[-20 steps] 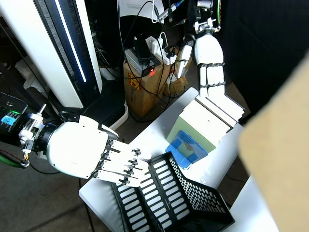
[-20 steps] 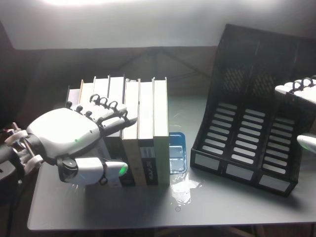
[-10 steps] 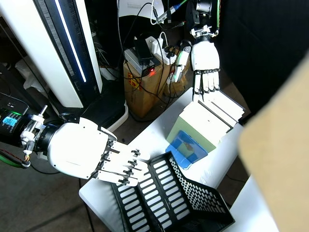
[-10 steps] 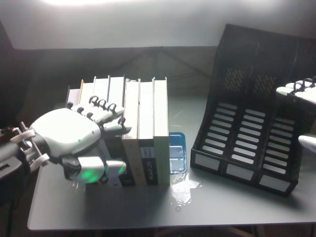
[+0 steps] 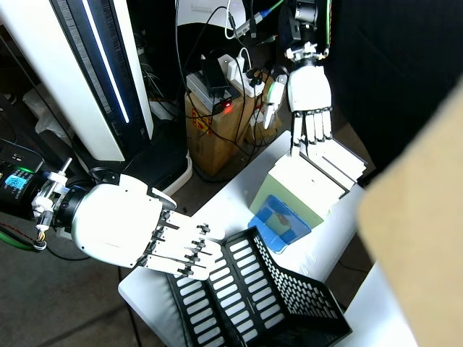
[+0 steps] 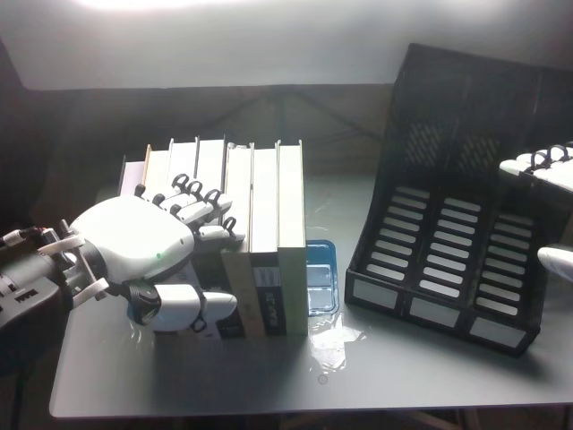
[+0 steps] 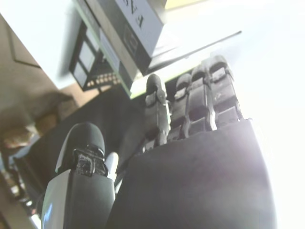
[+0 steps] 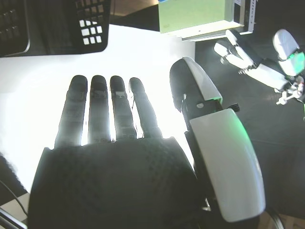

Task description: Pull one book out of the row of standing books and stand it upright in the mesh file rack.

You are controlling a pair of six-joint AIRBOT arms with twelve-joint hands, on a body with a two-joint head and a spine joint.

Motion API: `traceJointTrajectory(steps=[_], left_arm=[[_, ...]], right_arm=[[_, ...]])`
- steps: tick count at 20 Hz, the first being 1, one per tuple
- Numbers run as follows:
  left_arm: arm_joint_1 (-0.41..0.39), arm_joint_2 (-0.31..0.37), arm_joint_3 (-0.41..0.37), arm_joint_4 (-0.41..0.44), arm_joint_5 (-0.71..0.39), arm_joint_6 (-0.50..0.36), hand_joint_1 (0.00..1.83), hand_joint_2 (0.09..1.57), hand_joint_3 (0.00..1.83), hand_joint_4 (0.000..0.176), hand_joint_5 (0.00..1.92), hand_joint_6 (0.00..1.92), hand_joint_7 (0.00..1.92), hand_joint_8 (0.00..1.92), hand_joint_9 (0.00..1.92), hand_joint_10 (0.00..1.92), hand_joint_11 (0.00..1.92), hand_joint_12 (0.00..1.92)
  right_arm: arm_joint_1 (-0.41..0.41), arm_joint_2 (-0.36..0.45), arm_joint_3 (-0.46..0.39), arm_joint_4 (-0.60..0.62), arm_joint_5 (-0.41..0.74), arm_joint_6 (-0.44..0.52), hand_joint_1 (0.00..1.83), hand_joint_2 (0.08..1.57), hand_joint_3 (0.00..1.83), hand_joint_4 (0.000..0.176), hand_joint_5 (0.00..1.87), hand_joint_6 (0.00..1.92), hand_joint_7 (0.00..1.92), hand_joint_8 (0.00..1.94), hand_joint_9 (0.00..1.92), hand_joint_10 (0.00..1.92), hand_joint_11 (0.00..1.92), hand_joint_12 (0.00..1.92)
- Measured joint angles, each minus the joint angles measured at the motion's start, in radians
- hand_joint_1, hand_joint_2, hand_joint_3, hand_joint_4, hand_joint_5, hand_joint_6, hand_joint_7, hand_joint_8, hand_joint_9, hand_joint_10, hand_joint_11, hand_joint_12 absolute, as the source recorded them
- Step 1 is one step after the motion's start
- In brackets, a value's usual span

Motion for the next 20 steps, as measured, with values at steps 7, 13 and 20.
traceJointTrajectory(steps=[7, 13, 20], left_arm=[[0.029, 0.001, -0.029, -0.001, -0.029, 0.006, 0.08, 1.26, 0.00, 0.046, 0.46, 0.04, 0.00, 0.00, 0.00, 0.00, 0.00, 0.00], [0.086, 0.034, -0.087, 0.018, -0.081, -0.021, 0.05, 1.27, 0.00, 0.041, 0.48, 0.02, 0.00, 0.00, 0.00, 0.00, 0.00, 0.00], [0.174, 0.061, -0.147, 0.053, -0.159, -0.084, 0.09, 1.26, 0.00, 0.038, 0.52, 0.02, 0.00, 0.00, 0.00, 0.00, 0.00, 0.00]], right_arm=[[-0.003, -0.001, 0.000, 0.003, 0.002, 0.000, 0.53, 1.43, 0.00, 0.000, 0.03, 0.00, 0.00, 0.00, 0.00, 0.00, 0.01, 0.01], [-0.005, -0.004, 0.000, 0.006, 0.000, 0.000, 0.53, 1.43, 0.00, 0.000, 0.03, 0.00, 0.00, 0.00, 0.00, 0.00, 0.00, 0.00], [-0.005, -0.004, 0.000, 0.006, 0.000, 0.000, 0.57, 1.43, 0.00, 0.000, 0.04, 0.00, 0.00, 0.00, 0.00, 0.00, 0.01, 0.00]])
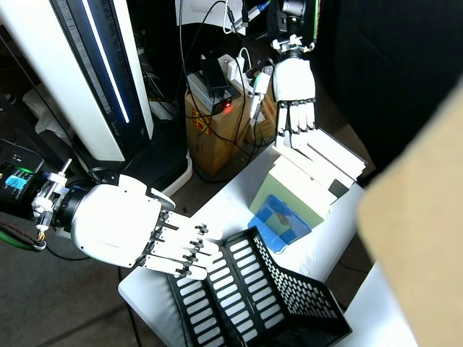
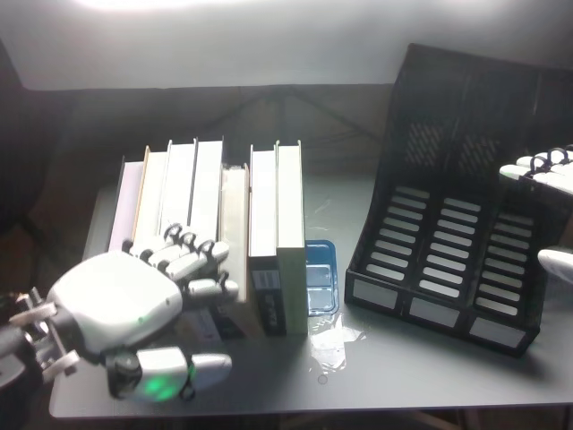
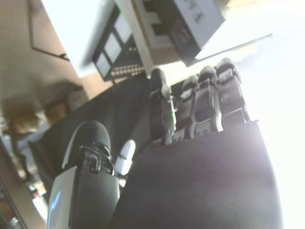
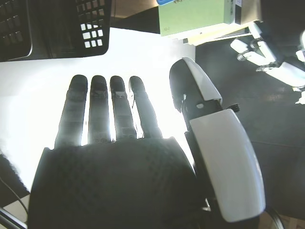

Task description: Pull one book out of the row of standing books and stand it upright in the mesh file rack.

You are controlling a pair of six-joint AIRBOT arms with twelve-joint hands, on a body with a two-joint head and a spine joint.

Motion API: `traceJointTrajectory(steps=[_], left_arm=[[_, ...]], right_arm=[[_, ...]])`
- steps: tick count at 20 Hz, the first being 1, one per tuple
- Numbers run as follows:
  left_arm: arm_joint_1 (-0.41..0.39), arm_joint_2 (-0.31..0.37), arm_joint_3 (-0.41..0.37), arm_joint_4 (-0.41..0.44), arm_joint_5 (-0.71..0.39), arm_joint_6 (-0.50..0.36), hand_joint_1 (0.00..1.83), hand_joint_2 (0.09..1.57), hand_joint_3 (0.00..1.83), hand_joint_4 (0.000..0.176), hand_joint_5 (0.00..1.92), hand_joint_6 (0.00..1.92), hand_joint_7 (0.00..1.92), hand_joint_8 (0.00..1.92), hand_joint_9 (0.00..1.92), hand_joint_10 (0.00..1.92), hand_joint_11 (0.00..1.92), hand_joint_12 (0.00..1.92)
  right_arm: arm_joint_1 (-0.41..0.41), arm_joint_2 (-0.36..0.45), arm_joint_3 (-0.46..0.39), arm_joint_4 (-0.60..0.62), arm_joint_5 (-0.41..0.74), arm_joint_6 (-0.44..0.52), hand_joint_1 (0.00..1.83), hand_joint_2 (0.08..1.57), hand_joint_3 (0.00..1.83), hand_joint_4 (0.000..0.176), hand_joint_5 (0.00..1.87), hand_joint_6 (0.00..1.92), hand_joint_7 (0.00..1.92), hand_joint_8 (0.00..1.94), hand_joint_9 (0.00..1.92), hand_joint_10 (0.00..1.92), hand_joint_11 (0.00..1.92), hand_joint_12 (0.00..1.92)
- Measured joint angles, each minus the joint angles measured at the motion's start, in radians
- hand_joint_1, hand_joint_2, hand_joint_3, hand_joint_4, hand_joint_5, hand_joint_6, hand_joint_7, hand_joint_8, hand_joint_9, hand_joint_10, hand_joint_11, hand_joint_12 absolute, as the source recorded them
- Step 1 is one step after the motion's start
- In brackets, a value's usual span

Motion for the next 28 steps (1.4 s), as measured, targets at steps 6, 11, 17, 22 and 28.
traceJointTrajectory(steps=[6, 11, 17, 22, 28], left_arm=[[0.057, 0.005, -0.034, 0.022, -0.031, -0.046, 0.12, 1.26, 0.00, 0.029, 0.55, 0.02, 0.00, 0.00, 0.00, 0.00, 0.00, 0.00], [0.085, 0.005, -0.043, 0.031, -0.042, -0.077, 0.17, 1.25, 0.00, 0.018, 0.57, 0.01, 0.00, 0.00, 0.00, 0.00, 0.00, 0.00], [0.099, 0.014, -0.057, 0.042, -0.051, -0.090, 0.10, 1.29, 0.01, 0.023, 0.41, 0.00, 0.00, 0.00, 0.00, 0.00, 0.00, 0.00], [0.081, 0.064, -0.075, 0.050, -0.167, -0.091, 0.08, 1.32, 0.01, 0.055, 0.00, 0.00, 0.00, 0.00, 0.00, 0.00, 0.00, 0.00], [0.075, 0.099, -0.069, 0.007, -0.275, -0.093, 0.22, 1.41, 0.01, 0.032, 0.01, 0.00, 0.00, 0.00, 0.00, 0.00, 0.00, 0.00]], right_arm=[[-0.001, 0.000, 0.000, 0.000, 0.000, 0.000, 0.62, 1.42, 0.00, 0.000, 0.04, 0.00, 0.00, 0.00, 0.00, 0.00, 0.03, 0.01], [-0.001, -0.002, 0.000, 0.000, 0.000, 0.000, 0.61, 1.42, 0.00, 0.000, 0.04, 0.00, 0.00, 0.00, 0.00, 0.00, 0.00, 0.12], [-0.001, -0.003, 0.000, 0.000, -0.001, 0.001, 0.63, 1.41, 0.00, 0.000, 0.03, 0.00, 0.00, 0.00, 0.00, 0.00, 0.00, 0.31], [0.013, 0.011, -0.020, -0.081, -0.007, 0.013, 0.68, 1.34, 0.00, 0.000, 0.00, 0.00, 0.00, 0.00, 0.00, 0.00, 0.00, 0.00], [0.092, 0.037, -0.048, -0.266, -0.013, 0.050, 0.82, 1.27, 0.00, 0.000, 0.02, 0.01, 0.00, 0.00, 0.00, 0.00, 0.00, 0.00]])
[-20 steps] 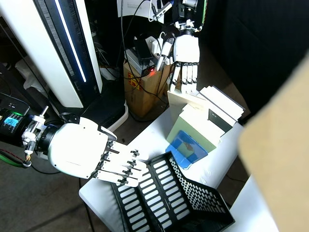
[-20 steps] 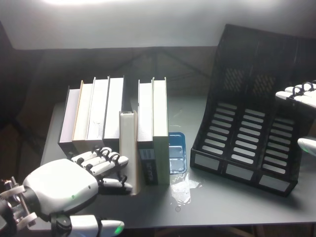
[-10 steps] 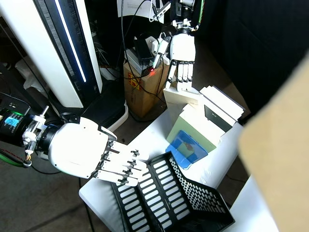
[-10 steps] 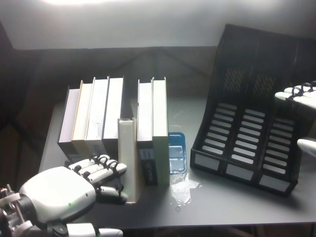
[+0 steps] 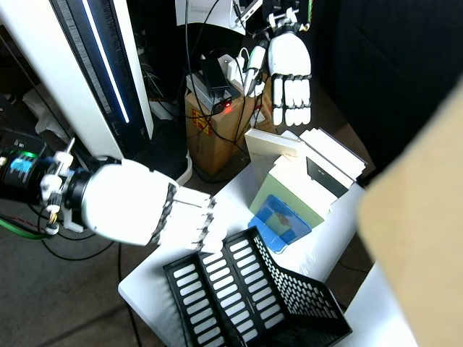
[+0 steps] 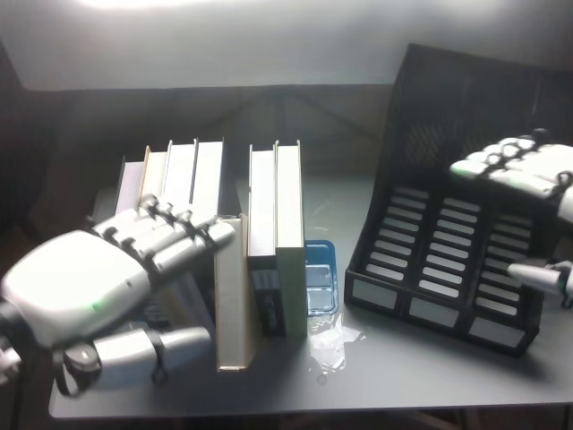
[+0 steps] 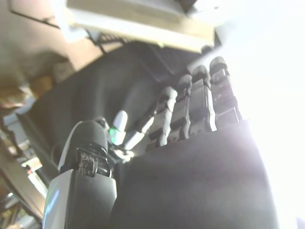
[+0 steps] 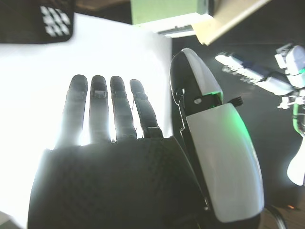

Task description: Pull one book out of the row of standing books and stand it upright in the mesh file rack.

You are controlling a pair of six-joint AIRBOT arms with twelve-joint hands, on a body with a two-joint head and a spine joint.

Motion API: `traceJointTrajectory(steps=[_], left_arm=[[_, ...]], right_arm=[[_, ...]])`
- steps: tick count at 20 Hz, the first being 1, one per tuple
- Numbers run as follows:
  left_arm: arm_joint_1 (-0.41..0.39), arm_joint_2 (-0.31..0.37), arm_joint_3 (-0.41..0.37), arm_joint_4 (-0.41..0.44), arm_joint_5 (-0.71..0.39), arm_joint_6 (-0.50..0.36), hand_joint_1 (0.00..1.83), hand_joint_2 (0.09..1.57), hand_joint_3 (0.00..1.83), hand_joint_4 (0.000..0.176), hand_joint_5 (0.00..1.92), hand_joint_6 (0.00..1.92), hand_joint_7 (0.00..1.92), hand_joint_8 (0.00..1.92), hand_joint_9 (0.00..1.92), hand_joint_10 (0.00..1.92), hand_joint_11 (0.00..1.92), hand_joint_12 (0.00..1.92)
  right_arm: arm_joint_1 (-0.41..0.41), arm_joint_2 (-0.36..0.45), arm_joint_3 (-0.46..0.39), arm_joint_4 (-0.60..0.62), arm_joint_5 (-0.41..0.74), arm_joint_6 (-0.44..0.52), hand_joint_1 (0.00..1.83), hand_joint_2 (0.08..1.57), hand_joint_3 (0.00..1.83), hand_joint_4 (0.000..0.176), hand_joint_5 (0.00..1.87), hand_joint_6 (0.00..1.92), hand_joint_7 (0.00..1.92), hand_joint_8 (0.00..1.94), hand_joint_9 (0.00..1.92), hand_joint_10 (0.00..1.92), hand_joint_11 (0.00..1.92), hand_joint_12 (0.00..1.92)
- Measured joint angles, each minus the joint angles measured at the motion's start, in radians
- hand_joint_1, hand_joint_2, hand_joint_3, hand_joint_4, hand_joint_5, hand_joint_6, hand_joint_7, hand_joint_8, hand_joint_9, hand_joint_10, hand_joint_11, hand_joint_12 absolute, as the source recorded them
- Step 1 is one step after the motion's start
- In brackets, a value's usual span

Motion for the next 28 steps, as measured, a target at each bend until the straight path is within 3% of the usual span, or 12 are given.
traceJointTrajectory(steps=[1, 3, 5, 7, 10, 11, 13, 15, 19, 21, 22, 28], left_arm=[[0.002, 0.000, 0.008, -0.044, -0.012, 0.002, 0.29, 1.41, 0.01, 0.035, 0.02, 0.01, 0.00, 0.00, 0.00, 0.00, 0.00, 0.00], [0.017, 0.000, 0.016, -0.119, -0.035, 0.014, 0.37, 1.43, 0.01, 0.018, 0.07, 0.01, 0.00, 0.00, 0.00, 0.00, 0.00, 0.00], [0.035, 0.000, 0.023, -0.169, -0.043, 0.015, 0.27, 1.47, 0.01, 0.043, 0.02, 0.00, 0.00, 0.00, 0.00, 0.00, 0.00, 0.00], [0.045, 0.000, 0.024, -0.194, -0.063, 0.014, 0.30, 1.49, 0.01, 0.026, 0.04, 0.01, 0.00, 0.00, 0.00, 0.00, 0.00, 0.00], [0.073, 0.000, 0.024, -0.257, -0.108, 0.015, 0.37, 1.47, 0.00, 0.042, 0.07, 0.01, 0.00, 0.00, 0.00, 0.00, 0.00, 0.00], [0.080, 0.000, 0.024, -0.276, -0.115, 0.016, 0.38, 1.47, 0.00, 0.032, 0.08, 0.01, 0.00, 0.00, 0.00, 0.00, 0.00, 0.00], [0.091, 0.001, 0.028, -0.304, -0.125, 0.015, 0.37, 1.47, 0.00, 0.036, 0.08, 0.01, 0.00, 0.00, 0.00, 0.00, 0.00, 0.00], [0.107, 0.001, 0.027, -0.317, -0.134, 0.015, 0.41, 1.46, 0.00, 0.015, 0.12, 0.01, 0.02, 0.01, 0.00, 0.00, 0.00, 0.00], [0.128, 0.001, 0.027, -0.349, -0.155, 0.013, 0.39, 1.46, 0.00, 0.039, 0.09, 0.00, 0.00, 0.00, 0.00, 0.00, 0.00, 0.00], [0.141, 0.005, 0.027, -0.368, -0.161, 0.011, 0.44, 1.45, 0.00, 0.030, 0.11, 0.01, 0.00, 0.00, 0.00, 0.00, 0.00, 0.00], [0.143, 0.008, 0.025, -0.375, -0.167, 0.010, 0.45, 1.45, 0.00, 0.039, 0.10, 0.00, 0.00, 0.00, 0.00, 0.00, 0.00, 0.00], [0.153, 0.009, 0.025, -0.391, -0.180, 0.008, 0.50, 1.44, 0.00, 0.023, 0.12, 0.00, 0.01, 0.00, 0.00, 0.00, 0.00, 0.00]], right_arm=[[0.023, 0.000, 0.000, -0.055, -0.018, 0.016, 0.78, 1.27, 0.00, 0.000, 0.01, 0.00, 0.00, 0.00, 0.00, 0.00, 0.00, 0.00], [0.073, -0.006, -0.001, -0.136, -0.063, 0.025, 0.73, 1.27, 0.00, 0.000, 0.00, 0.00, 0.00, 0.00, 0.00, 0.00, 0.00, 0.00], [0.139, -0.030, 0.003, -0.254, -0.117, 0.063, 0.78, 1.22, 0.00, 0.000, 0.00, 0.00, 0.00, 0.00, 0.00, 0.00, 0.00, 0.00], [0.167, -0.057, 0.011, -0.340, -0.150, 0.099, 0.84, 1.18, 0.00, 0.000, 0.00, 0.00, 0.00, 0.00, 0.00, 0.00, 0.00, 0.00], [0.219, -0.105, 0.032, -0.478, -0.226, 0.161, 0.92, 1.11, 0.00, 0.000, 0.01, 0.00, 0.00, 0.00, 0.00, 0.00, 0.00, 0.00], [0.234, -0.117, 0.040, -0.510, -0.238, 0.178, 0.90, 1.10, 0.00, 0.000, 0.02, 0.00, 0.00, 0.00, 0.00, 0.00, 0.00, 0.00], [0.275, -0.142, 0.055, -0.612, -0.274, 0.236, 0.91, 1.10, 0.00, 0.000, 0.01, 0.00, 0.00, 0.00, 0.00, 0.00, 0.00, 0.00], [0.307, -0.170, 0.059, -0.723, -0.296, 0.288, 0.96, 1.09, 0.00, 0.000, 0.00, 0.00, 0.00, 0.00, 0.00, 0.00, 0.00, 0.00], [0.351, -0.236, 0.081, -0.890, -0.337, 0.360, 0.88, 1.11, 0.00, 0.000, 0.00, 0.00, 0.00, 0.00, 0.00, 0.00, 0.00, 0.00], [0.371, -0.263, 0.092, -0.946, -0.365, 0.368, 0.85, 1.13, 0.01, 0.000, 0.00, 0.00, 0.00, 0.00, 0.00, 0.00, 0.00, 0.00], [0.378, -0.279, 0.099, -0.962, -0.372, 0.368, 0.89, 1.11, 0.00, 0.000, 0.00, 0.00, 0.00, 0.00, 0.00, 0.00, 0.00, 0.00], [0.407, -0.363, 0.128, -1.012, -0.410, 0.334, 0.99, 1.11, 0.00, 0.000, 0.00, 0.00, 0.00, 0.00, 0.00, 0.00, 0.00, 0.00]])
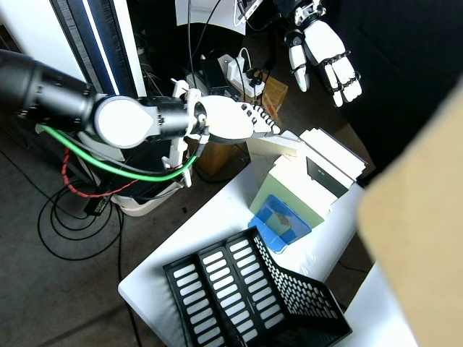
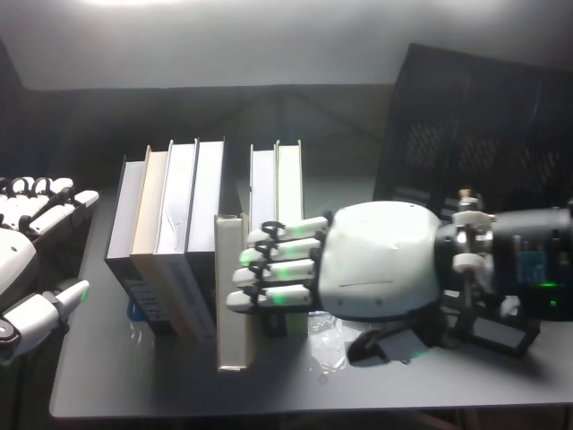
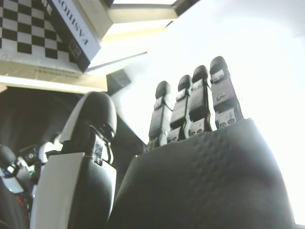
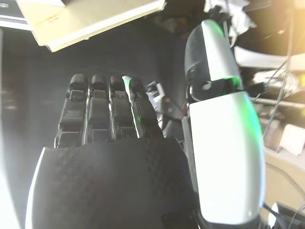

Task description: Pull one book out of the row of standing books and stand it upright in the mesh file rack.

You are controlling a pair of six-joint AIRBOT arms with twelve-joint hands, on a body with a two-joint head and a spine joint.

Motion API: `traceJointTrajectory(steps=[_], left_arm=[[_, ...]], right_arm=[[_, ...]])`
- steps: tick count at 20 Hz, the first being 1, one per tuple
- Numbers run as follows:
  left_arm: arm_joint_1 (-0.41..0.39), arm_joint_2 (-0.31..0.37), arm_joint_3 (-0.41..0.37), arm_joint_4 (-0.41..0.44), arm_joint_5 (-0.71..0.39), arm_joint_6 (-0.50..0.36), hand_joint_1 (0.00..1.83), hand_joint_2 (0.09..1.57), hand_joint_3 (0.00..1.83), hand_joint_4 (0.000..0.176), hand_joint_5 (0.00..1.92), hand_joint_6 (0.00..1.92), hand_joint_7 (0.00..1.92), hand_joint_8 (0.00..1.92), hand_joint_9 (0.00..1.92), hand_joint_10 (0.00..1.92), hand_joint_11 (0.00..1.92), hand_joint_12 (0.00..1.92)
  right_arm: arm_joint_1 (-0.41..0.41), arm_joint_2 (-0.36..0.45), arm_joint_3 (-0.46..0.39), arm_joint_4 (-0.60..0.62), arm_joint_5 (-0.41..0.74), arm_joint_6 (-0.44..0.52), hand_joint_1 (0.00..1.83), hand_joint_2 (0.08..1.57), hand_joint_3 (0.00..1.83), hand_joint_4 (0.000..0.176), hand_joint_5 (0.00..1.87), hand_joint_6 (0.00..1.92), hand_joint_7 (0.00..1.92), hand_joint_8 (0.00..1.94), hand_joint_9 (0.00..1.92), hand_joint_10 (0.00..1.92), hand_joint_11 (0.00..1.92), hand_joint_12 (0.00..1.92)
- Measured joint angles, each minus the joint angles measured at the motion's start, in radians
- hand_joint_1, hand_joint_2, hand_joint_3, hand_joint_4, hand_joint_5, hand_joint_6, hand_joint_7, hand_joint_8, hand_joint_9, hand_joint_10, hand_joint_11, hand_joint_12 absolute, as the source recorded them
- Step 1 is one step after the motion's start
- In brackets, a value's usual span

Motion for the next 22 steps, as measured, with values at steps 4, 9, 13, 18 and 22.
traceJointTrajectory(steps=[4, 9, 13, 18, 22], left_arm=[[0.008, 0.000, -0.003, -0.013, -0.013, -0.004, 0.45, 1.44, 0.00, 0.039, 0.09, 0.00, 0.00, 0.00, 0.00, 0.00, 0.00, 0.00], [0.038, 0.000, -0.005, -0.046, -0.036, -0.012, 0.49, 1.44, 0.00, 0.027, 0.11, 0.00, 0.00, 0.00, 0.00, 0.00, 0.00, 0.00], [0.053, 0.003, -0.013, -0.066, -0.065, -0.017, 0.49, 1.47, 0.01, 0.024, 0.11, 0.00, 0.00, 0.00, 0.00, 0.00, 0.00, 0.00], [0.069, 0.004, -0.016, -0.080, -0.080, -0.026, 0.51, 1.51, 0.01, 0.053, 0.09, 0.00, 0.00, 0.00, 0.00, 0.00, 0.00, 0.00], [0.072, 0.004, -0.016, -0.093, -0.087, -0.031, 0.50, 1.50, 0.00, 0.065, 0.07, 0.00, 0.00, 0.00, 0.00, 0.00, 0.00, 0.00]], right_arm=[[0.019, -0.046, 0.008, -0.001, -0.034, -0.063, 0.88, 1.03, 0.00, 0.000, 0.00, 0.00, 0.00, 0.00, 0.00, 0.00, 0.00, 0.00], [0.029, -0.120, 0.033, -0.031, -0.082, -0.121, 1.11, 0.92, 0.00, 0.000, 0.13, 0.02, 0.03, 0.01, 0.00, 0.00, 0.00, 0.00], [0.033, -0.164, 0.055, -0.070, -0.116, -0.140, 1.03, 0.95, 0.00, 0.000, 0.08, 0.00, 0.01, 0.00, 0.03, 0.01, 0.02, 0.01], [0.036, -0.227, 0.088, -0.130, -0.178, -0.161, 1.32, 1.14, 0.02, 0.000, 0.64, 0.00, 0.39, 0.00, 0.23, 0.00, 0.00, 0.41], [0.040, -0.270, 0.123, -0.161, -0.206, -0.161, 0.47, 1.55, 0.12, 0.000, 0.06, 0.00, 0.01, 0.00, 0.01, 0.00, 0.00, 0.04]])
